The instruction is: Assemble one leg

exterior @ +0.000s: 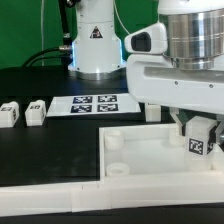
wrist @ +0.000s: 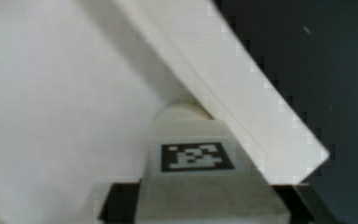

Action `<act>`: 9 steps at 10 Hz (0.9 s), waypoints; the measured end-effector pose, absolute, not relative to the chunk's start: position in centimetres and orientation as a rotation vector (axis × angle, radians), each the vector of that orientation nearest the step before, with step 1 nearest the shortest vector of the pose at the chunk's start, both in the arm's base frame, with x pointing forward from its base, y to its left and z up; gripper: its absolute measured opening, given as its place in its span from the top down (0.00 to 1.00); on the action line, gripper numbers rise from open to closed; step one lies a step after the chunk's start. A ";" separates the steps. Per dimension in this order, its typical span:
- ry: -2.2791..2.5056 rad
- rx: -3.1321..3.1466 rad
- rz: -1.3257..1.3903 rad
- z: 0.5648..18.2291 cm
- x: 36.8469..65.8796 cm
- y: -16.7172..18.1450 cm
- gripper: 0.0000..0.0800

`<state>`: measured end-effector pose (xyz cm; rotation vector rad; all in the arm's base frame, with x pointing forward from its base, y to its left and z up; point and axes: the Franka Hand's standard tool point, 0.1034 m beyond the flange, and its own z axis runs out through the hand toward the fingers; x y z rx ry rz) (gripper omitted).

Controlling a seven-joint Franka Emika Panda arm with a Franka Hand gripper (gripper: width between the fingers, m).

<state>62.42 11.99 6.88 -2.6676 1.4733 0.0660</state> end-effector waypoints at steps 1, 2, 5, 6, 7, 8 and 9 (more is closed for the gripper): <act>1.748 -2.464 0.096 6.8 62.6 11.8 0.64; 1.931 -2.273 0.118 6.7 62.6 11.6 0.64; 2.234 -1.962 0.163 6.7 62.7 11.8 0.63; 2.275 -1.918 0.167 6.7 62.7 11.9 0.63; 2.293 -1.897 0.169 6.8 62.7 11.9 0.63; 2.285 -1.909 0.170 6.7 62.6 11.9 0.54; 2.285 -1.909 0.170 6.7 62.6 11.9 0.37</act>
Offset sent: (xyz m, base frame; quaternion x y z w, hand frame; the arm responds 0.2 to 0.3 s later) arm 0.0067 -0.0052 0.0031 0.0393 0.0055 0.3161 0.9479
